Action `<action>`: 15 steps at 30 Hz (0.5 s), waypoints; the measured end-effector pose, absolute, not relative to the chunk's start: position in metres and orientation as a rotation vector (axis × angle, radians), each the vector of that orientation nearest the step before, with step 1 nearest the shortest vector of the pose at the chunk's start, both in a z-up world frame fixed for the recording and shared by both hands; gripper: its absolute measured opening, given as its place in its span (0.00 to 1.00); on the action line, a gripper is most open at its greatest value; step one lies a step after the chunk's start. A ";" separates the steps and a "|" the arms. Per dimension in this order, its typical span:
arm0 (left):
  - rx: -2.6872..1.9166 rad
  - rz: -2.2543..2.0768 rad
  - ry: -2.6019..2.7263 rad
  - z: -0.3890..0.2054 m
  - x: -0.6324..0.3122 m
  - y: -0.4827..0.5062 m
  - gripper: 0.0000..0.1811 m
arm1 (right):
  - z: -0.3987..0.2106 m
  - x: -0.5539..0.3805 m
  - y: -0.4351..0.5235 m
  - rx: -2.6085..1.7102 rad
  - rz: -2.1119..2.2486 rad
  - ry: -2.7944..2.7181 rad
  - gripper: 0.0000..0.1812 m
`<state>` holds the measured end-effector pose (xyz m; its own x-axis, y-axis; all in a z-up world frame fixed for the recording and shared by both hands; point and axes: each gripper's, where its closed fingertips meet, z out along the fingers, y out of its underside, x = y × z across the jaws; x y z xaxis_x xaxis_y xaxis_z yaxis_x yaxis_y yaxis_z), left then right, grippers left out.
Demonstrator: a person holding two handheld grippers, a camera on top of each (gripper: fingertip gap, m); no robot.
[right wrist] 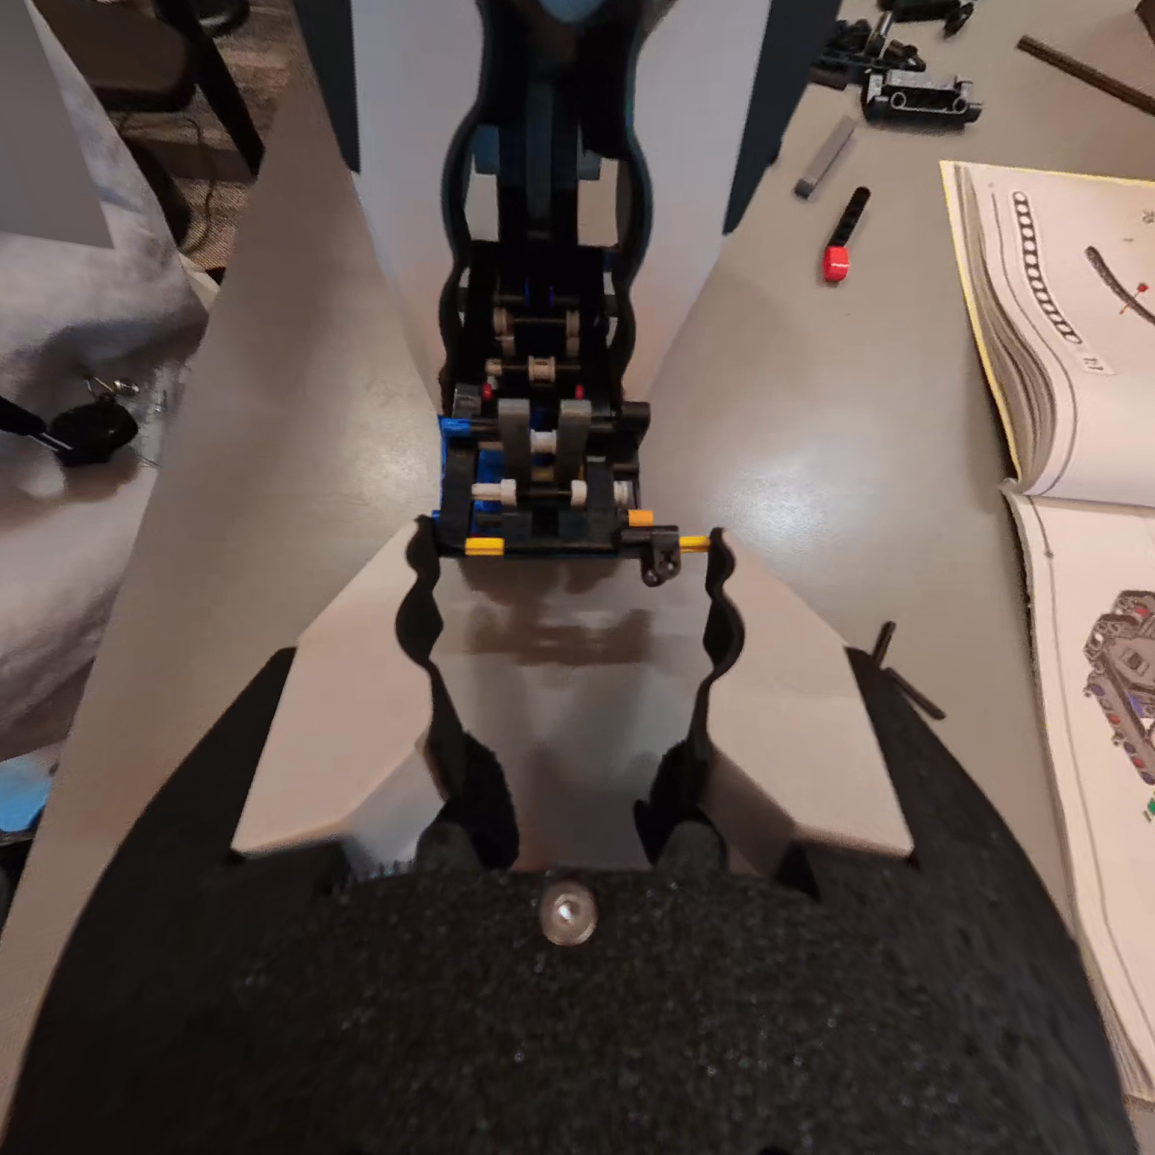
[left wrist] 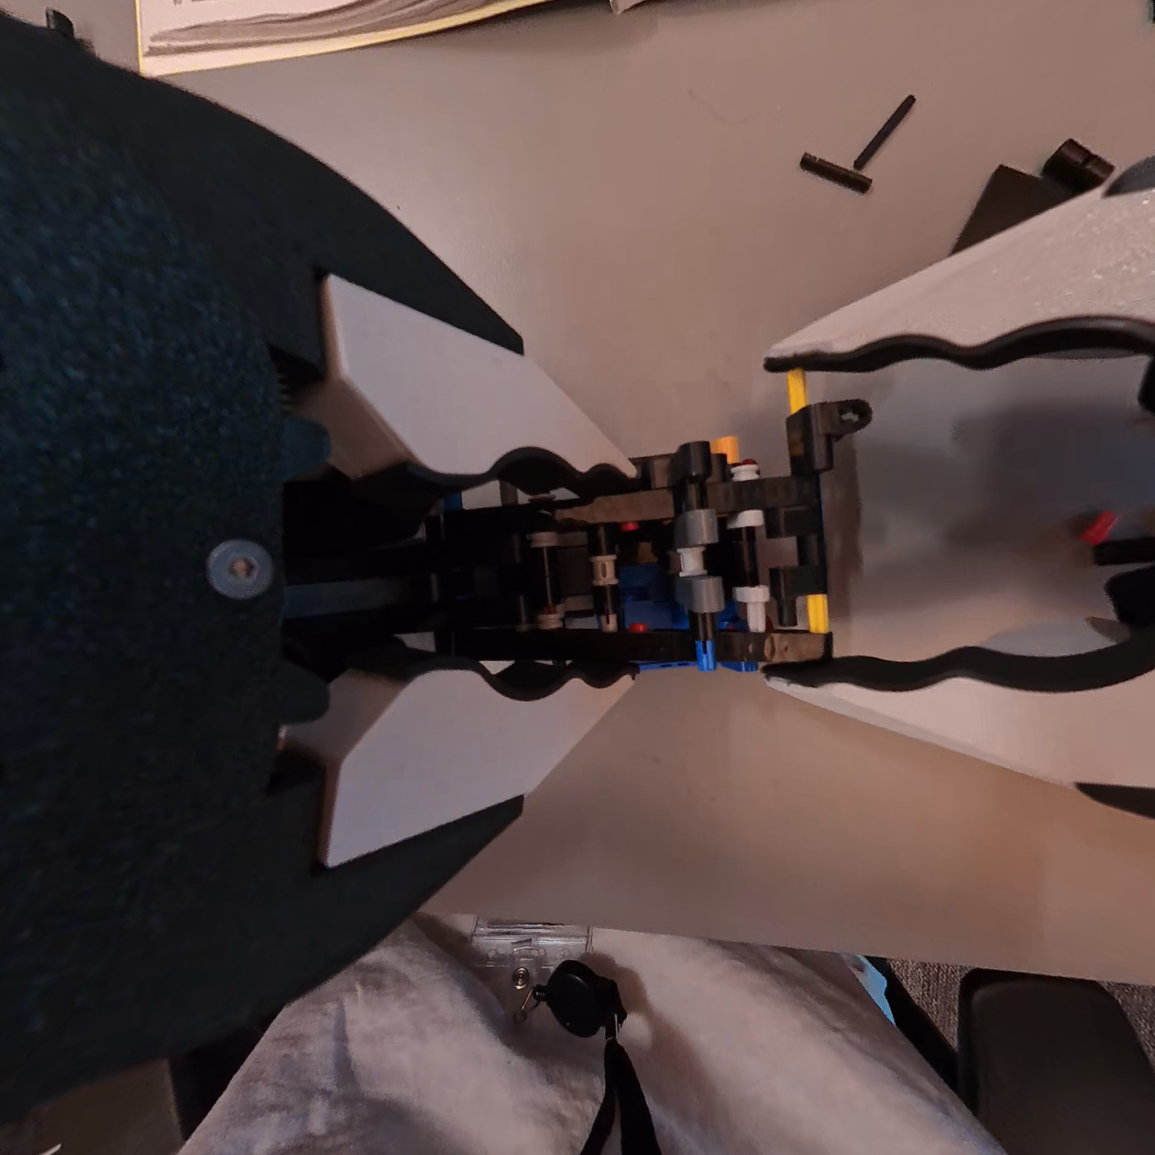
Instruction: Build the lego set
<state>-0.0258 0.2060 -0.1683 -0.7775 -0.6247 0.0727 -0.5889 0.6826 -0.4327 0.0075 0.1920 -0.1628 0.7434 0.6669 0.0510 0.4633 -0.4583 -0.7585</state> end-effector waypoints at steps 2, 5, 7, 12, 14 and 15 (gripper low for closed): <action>-1.024 -0.669 2.805 -0.169 -0.026 0.206 0.28 | -0.163 0.008 0.192 -2.143 0.304 -0.850 0.47; -1.070 -0.679 2.798 -0.168 -0.025 0.206 0.27 | -0.164 0.009 0.192 -2.171 0.293 -0.844 0.45; -1.057 -0.662 2.796 -0.169 -0.025 0.206 0.27 | -0.164 0.009 0.192 -2.175 0.276 -0.851 0.45; -1.076 -0.662 2.808 -0.169 -0.026 0.206 0.26 | -0.164 0.010 0.192 -2.178 0.246 -0.863 0.42; -1.078 -0.674 2.821 -0.169 -0.026 0.206 0.27 | -0.164 0.010 0.192 -2.181 0.272 -0.847 0.42; -1.078 -0.676 2.823 -0.169 -0.026 0.206 0.26 | -0.164 0.010 0.193 -2.182 0.280 -0.840 0.42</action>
<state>-0.0258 0.2061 -0.1688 -0.7567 -0.6442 0.1112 -0.6247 0.6624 -0.4134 0.0098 0.1925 -0.1643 0.7589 0.6480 0.0648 0.4799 -0.4892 -0.7283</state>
